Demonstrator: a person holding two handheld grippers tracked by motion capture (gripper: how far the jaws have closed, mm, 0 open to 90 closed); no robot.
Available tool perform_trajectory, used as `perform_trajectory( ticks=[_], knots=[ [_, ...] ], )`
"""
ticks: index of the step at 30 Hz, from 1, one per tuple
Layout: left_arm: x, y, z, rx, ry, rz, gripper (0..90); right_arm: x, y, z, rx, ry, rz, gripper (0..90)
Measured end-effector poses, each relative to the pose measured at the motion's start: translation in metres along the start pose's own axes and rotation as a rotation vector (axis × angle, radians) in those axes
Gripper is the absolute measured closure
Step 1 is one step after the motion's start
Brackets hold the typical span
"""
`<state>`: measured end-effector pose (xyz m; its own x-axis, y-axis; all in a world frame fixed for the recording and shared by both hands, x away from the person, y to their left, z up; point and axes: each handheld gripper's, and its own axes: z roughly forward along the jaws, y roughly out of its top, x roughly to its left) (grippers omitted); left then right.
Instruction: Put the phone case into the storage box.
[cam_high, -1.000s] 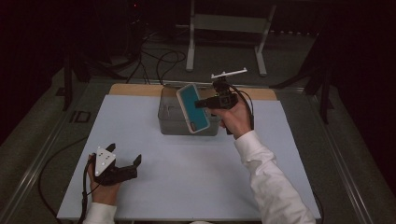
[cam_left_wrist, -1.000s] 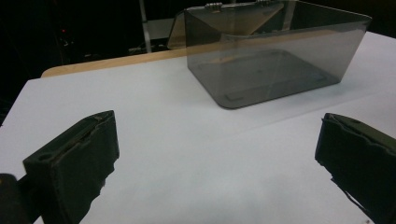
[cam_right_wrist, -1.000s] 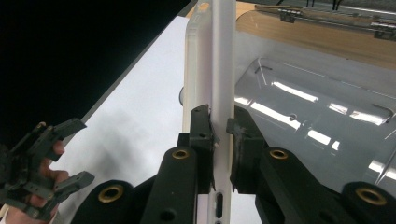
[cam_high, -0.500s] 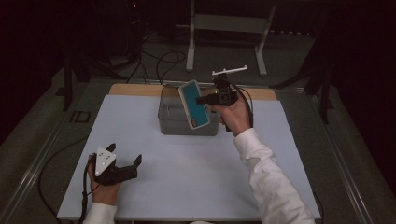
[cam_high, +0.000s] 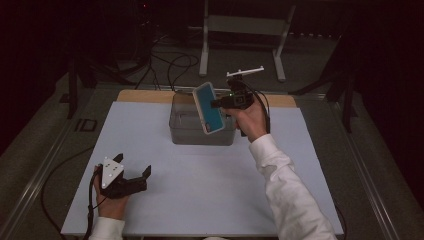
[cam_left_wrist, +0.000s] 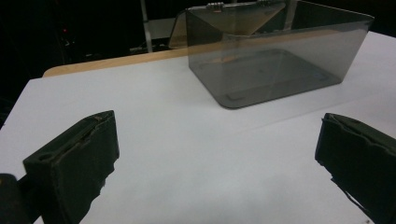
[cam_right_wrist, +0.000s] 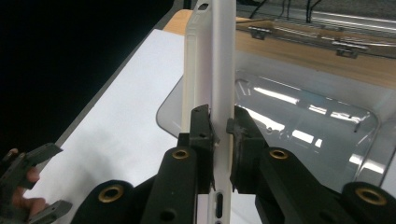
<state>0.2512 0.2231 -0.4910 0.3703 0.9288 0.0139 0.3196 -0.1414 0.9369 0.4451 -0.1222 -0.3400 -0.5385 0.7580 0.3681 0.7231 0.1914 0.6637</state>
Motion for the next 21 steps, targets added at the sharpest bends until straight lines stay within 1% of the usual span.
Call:
perform_trajectory(
  ticks=[5,7,14,21],
  knots=[
    [0.000,0.000,0.000,-0.003,0.001,-0.003,0.5,-0.007,0.002,0.002,-0.002,-0.024,0.022,81.8],
    [0.000,0.000,0.000,-0.002,0.001,-0.004,0.5,-0.009,0.002,0.003,-0.002,-0.033,0.023,81.8],
    [0.000,0.000,-0.001,-0.005,0.001,-0.005,0.5,-0.011,0.005,0.006,0.000,-0.061,0.030,81.8],
    [0.001,0.000,-0.001,-0.005,0.002,-0.004,0.5,-0.012,0.008,0.010,0.002,-0.074,0.033,81.7]
  ],
)
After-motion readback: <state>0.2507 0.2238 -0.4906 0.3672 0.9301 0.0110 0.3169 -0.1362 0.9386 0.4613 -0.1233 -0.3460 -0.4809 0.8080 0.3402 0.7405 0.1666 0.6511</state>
